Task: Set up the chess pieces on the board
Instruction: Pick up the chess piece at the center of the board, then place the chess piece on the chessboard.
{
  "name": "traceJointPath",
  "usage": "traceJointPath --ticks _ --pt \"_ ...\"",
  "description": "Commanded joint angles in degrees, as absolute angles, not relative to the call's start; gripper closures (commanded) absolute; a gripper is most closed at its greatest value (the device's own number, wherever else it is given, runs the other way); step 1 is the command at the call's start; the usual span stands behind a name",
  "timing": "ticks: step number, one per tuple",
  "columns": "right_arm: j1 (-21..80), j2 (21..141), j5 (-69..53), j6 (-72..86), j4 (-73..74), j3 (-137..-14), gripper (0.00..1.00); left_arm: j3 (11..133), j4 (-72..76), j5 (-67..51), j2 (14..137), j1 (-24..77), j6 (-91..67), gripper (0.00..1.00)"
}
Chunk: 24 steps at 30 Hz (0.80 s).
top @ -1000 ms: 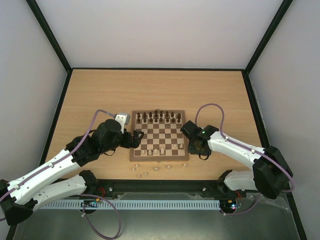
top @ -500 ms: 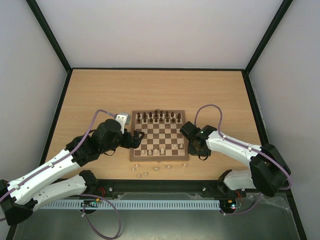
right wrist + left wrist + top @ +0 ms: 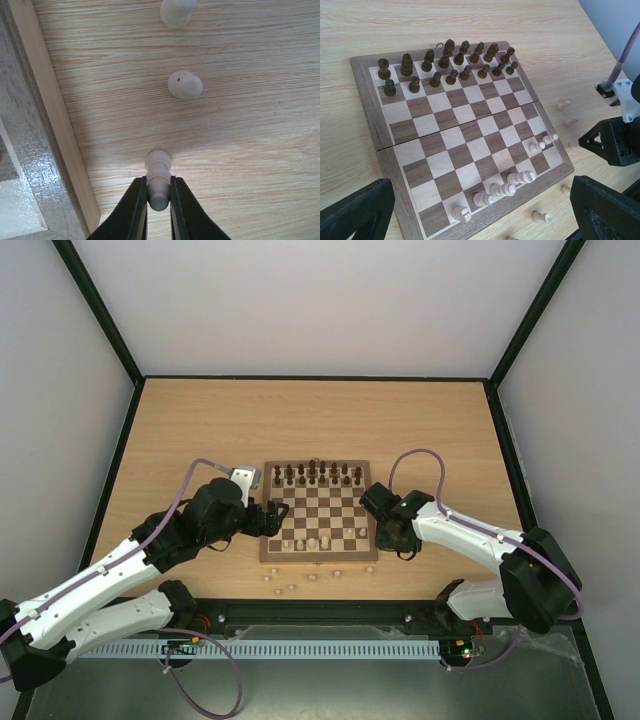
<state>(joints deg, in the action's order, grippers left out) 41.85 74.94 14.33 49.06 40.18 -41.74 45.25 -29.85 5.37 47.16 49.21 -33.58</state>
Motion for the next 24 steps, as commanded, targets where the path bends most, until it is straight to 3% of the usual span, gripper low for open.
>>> traceJointPath --ticks 1,13,24 --pt "41.5 73.1 14.2 48.5 44.2 -44.4 0.95 45.5 -29.6 6.0 47.2 48.9 -33.4 0.01" --pt "42.4 70.7 13.9 43.4 50.7 -52.6 0.95 45.9 -30.6 10.1 47.2 48.6 -34.9 0.01" --pt "49.6 73.9 12.3 41.0 52.5 -59.0 0.94 46.1 -31.0 11.7 47.7 47.3 -36.1 0.01"
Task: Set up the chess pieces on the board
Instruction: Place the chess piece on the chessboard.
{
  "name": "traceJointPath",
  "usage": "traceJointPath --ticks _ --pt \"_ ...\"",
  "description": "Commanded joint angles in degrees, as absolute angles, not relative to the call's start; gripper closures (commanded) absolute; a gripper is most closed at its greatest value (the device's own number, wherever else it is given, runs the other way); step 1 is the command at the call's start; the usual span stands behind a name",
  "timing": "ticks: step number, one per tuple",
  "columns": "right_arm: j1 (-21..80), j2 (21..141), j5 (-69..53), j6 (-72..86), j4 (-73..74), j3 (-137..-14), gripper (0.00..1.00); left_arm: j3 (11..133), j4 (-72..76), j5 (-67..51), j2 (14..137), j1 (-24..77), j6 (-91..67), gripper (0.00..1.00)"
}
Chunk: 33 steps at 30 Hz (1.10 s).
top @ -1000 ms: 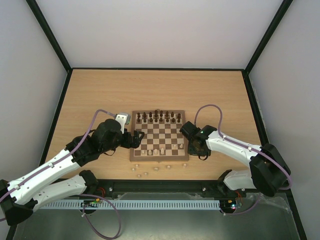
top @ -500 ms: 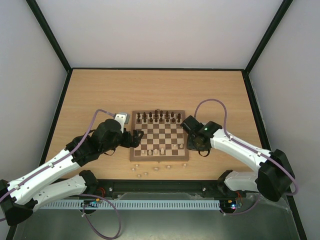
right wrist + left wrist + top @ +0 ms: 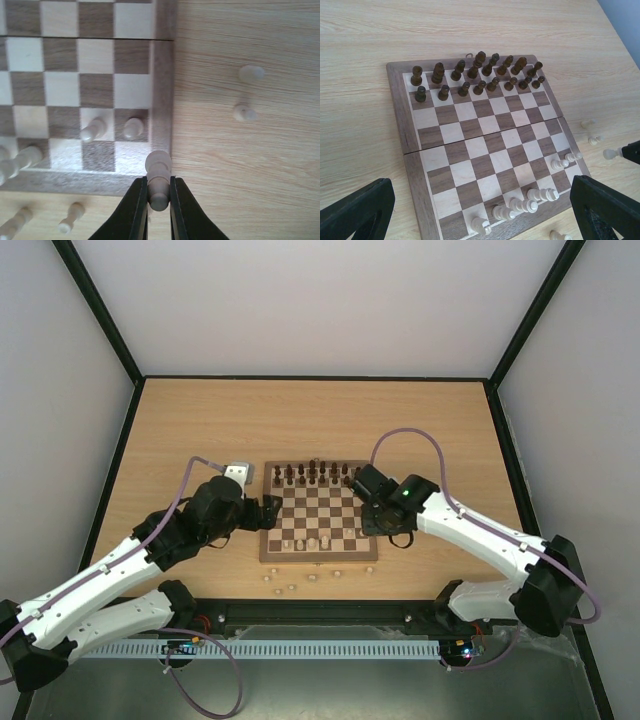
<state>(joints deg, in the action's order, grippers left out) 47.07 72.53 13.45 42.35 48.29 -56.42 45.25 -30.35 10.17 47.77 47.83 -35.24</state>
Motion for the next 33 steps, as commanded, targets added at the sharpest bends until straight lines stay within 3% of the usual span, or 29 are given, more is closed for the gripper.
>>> traceJointPath --ticks 1,14,33 --pt "50.4 74.3 12.2 41.0 52.6 -59.4 0.94 46.1 -31.0 11.8 47.7 47.3 -36.2 0.01" --pt "58.4 79.6 9.9 41.6 50.0 -60.7 0.94 46.2 -31.1 12.5 48.3 46.9 -36.6 0.01" --pt "59.1 86.2 10.5 38.8 46.8 -63.2 0.93 46.1 -31.6 12.5 47.7 46.5 -36.7 0.01"
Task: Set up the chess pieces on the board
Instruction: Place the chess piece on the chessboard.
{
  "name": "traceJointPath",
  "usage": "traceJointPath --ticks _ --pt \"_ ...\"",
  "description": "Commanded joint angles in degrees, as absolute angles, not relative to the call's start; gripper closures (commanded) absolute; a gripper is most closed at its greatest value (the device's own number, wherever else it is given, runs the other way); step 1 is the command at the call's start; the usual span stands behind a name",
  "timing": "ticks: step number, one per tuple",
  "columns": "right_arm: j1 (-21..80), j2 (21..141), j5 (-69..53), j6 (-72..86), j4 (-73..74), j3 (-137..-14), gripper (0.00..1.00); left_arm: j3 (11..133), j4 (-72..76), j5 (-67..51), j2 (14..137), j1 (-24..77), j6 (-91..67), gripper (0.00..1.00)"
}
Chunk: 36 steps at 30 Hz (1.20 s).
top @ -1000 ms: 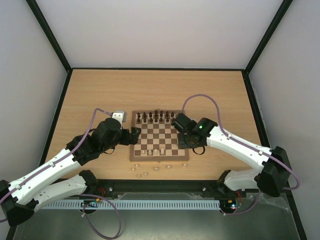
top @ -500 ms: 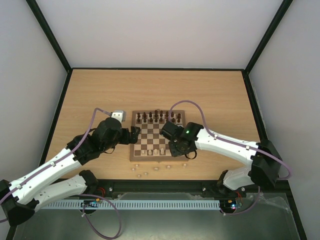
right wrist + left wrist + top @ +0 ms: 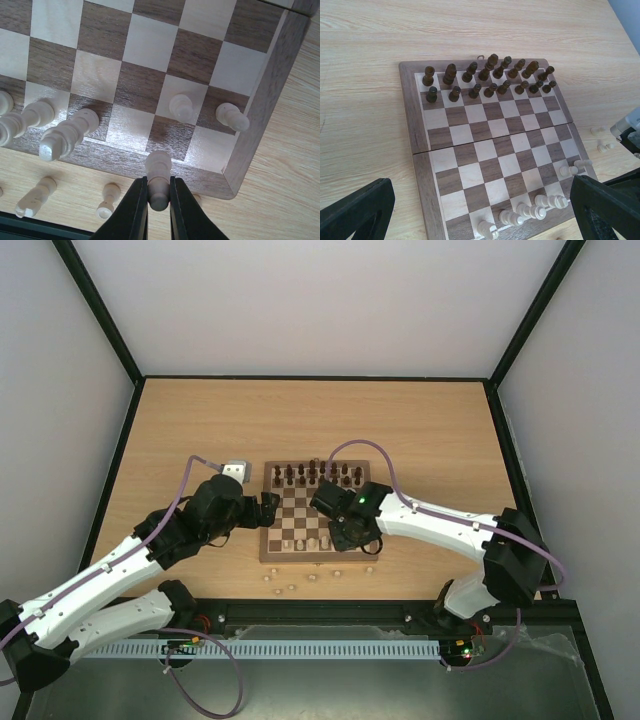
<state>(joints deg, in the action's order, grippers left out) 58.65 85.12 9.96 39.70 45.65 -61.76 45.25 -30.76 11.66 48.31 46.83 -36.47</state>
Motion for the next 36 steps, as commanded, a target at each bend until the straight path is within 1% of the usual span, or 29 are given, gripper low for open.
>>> traceJointPath --ticks 1,19,36 --pt "59.1 86.3 10.5 38.7 46.7 -63.1 0.93 46.1 -31.7 12.5 47.6 46.5 -36.8 0.01" --pt "59.1 86.8 10.2 38.1 45.3 -62.7 0.93 46.1 -31.7 12.4 47.9 46.5 -37.2 0.01" --pt "59.1 89.7 9.3 37.0 43.3 -63.9 0.93 45.9 -31.8 12.6 47.7 46.5 -37.2 0.01"
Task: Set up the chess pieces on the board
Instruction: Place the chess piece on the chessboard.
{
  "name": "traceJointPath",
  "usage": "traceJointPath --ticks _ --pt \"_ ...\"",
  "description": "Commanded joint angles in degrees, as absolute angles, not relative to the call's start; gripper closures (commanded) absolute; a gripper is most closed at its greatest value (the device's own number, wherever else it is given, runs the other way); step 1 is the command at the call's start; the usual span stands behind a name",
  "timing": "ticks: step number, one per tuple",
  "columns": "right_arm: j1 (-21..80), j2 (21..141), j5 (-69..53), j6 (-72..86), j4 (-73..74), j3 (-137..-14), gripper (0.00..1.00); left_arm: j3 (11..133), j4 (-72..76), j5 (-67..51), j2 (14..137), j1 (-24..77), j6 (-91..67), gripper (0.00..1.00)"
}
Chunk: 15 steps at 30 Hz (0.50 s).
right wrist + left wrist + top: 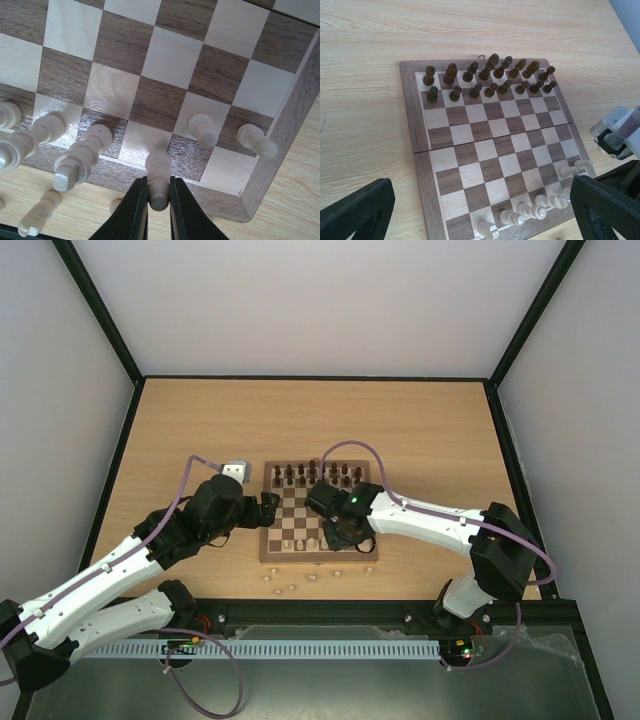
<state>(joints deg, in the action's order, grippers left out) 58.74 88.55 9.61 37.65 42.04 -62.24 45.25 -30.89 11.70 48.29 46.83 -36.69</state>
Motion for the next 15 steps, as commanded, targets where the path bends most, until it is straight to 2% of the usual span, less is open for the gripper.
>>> traceJointPath --ticks 1,15 --pt "59.1 89.8 9.3 36.9 43.2 -63.9 0.93 45.9 -31.8 12.6 47.7 46.5 -37.2 0.01" --pt "59.2 90.7 8.5 36.6 42.6 -64.2 0.93 45.9 -31.9 12.7 47.7 46.5 -37.1 0.01"
